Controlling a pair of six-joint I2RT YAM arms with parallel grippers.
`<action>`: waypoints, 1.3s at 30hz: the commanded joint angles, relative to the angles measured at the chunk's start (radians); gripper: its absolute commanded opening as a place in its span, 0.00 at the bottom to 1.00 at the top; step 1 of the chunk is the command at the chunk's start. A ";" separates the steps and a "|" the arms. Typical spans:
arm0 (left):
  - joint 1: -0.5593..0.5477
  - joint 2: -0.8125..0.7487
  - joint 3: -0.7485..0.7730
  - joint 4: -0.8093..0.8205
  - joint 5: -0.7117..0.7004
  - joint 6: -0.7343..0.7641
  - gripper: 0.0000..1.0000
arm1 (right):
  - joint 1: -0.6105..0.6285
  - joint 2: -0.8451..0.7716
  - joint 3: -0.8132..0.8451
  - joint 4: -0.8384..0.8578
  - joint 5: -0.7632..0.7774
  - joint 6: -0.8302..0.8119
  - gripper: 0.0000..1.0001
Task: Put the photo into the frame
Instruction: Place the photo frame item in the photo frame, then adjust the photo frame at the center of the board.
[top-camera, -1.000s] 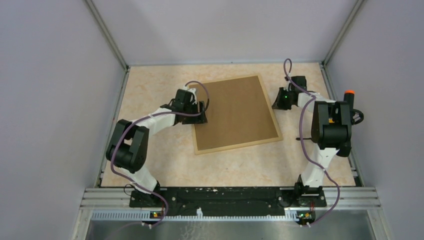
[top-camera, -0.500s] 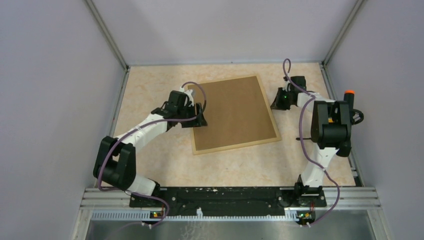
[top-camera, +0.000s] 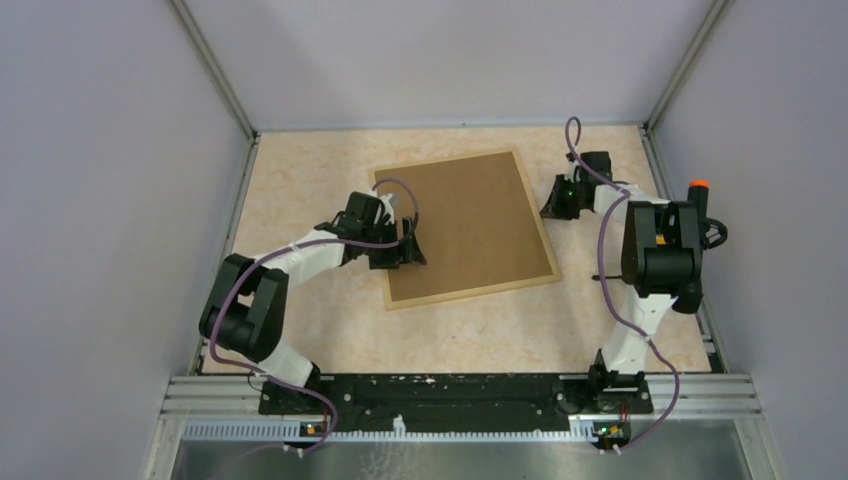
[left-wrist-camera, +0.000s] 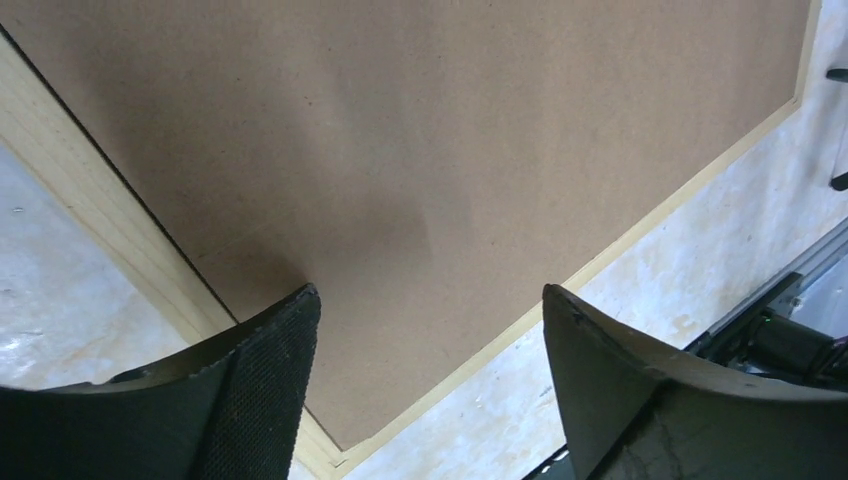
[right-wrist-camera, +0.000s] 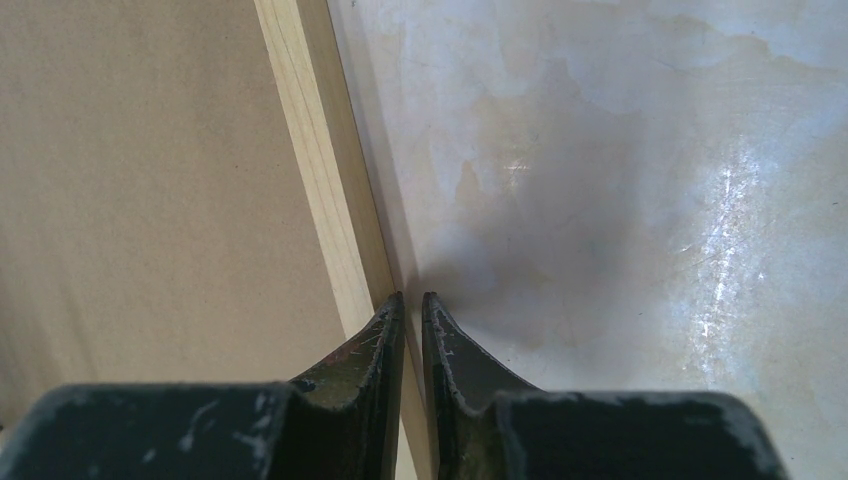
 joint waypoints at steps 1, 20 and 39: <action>0.002 -0.087 0.039 -0.022 -0.075 0.040 0.89 | 0.032 0.029 0.011 -0.044 -0.016 0.000 0.13; 0.200 -0.094 -0.211 0.226 0.163 -0.135 0.97 | 0.051 0.068 0.057 -0.044 -0.037 0.002 0.20; -0.400 -0.259 -0.408 0.563 0.237 -0.482 0.98 | 0.187 0.363 0.636 -0.358 0.071 -0.046 0.33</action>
